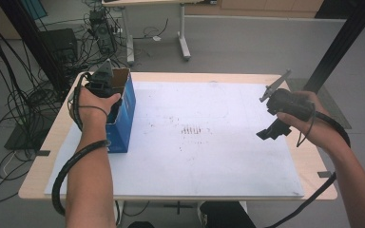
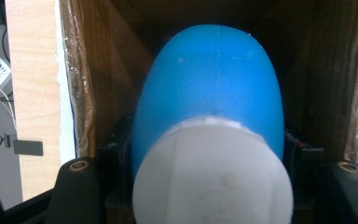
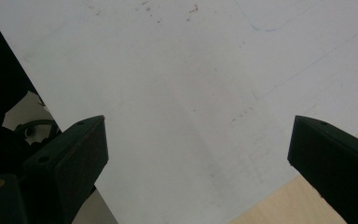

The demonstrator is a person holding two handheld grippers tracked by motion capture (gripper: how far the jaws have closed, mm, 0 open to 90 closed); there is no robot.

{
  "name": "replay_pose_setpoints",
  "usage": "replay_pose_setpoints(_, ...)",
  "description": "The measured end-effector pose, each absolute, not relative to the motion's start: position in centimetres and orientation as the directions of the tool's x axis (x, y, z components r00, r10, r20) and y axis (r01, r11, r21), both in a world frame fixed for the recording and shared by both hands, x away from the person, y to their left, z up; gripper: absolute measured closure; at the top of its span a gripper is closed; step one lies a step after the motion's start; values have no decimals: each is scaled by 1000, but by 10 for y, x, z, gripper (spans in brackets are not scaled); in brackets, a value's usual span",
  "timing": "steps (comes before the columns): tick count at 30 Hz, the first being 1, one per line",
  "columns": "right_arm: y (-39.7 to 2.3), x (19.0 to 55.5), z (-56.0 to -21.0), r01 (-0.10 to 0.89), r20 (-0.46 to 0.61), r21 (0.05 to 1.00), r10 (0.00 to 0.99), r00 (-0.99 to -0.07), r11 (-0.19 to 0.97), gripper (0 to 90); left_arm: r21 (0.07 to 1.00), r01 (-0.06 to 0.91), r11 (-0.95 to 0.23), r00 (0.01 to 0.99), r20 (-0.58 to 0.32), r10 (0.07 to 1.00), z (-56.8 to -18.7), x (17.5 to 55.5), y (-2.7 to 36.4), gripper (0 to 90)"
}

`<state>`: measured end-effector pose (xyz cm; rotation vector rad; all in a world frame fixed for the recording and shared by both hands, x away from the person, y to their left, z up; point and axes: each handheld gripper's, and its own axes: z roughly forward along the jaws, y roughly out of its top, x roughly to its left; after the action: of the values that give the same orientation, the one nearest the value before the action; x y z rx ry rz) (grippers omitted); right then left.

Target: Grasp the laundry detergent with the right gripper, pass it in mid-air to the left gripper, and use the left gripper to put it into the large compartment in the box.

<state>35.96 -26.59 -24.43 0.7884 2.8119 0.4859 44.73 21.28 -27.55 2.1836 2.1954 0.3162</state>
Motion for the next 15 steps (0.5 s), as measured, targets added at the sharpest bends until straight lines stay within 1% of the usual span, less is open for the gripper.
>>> replay_pose_setpoints(15, -265, 360, -245, 469, -83, 359, 528, -845, 807, 48, 163, 987, -10, -9, 115, 993, -276, 447, 213, 347)
